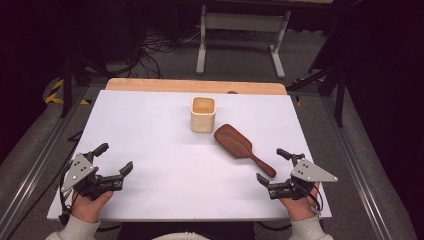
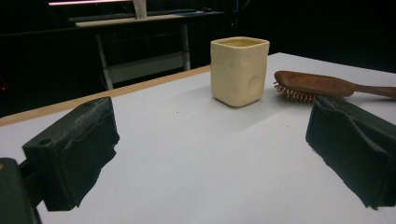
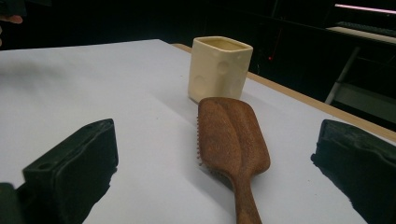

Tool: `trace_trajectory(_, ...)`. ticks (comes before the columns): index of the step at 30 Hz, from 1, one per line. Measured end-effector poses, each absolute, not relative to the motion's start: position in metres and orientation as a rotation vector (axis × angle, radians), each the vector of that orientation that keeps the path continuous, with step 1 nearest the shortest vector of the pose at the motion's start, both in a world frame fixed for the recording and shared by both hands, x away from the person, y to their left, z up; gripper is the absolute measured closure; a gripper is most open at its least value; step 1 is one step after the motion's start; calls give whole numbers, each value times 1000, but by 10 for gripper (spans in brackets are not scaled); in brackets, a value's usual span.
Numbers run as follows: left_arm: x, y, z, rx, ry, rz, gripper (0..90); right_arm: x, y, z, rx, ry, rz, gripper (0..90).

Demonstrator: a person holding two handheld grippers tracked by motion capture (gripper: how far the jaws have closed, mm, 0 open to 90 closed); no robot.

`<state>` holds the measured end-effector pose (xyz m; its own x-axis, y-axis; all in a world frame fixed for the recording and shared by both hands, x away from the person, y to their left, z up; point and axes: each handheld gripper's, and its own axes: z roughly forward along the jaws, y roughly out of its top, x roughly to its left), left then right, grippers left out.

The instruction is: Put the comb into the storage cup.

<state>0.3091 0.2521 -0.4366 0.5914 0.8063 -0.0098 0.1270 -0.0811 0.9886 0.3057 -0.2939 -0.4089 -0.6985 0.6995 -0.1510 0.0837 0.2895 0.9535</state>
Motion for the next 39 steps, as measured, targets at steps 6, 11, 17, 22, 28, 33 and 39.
trace_trajectory(6, 308, 253, -435, 1565, 799, 652, 32, 305, -294, -408, 693, 2002, 1438, 3)
trace_trajectory(11, 308, 253, -435, 1560, 790, 650, 32, 305, -294, -408, 688, 2003, 1439, 3)
trace_trajectory(17, 307, 253, -434, 1554, 790, 652, 32, 305, -292, -408, 682, 2010, 1433, 2)
trace_trajectory(22, 307, 252, -434, 1564, 788, 663, 32, 306, -291, -406, 682, 2022, 1434, 3)
trace_trajectory(28, 307, 253, -434, 1566, 795, 672, 33, 316, -283, -398, 699, 2086, 1423, 35)
trace_trajectory(33, 307, 253, -433, 1560, 790, 674, 33, 327, -274, -390, 691, 2141, 1395, 35)
trace_trajectory(39, 307, 254, -433, 1563, 787, 674, 33, 340, -268, -380, 684, 2162, 1378, 35)
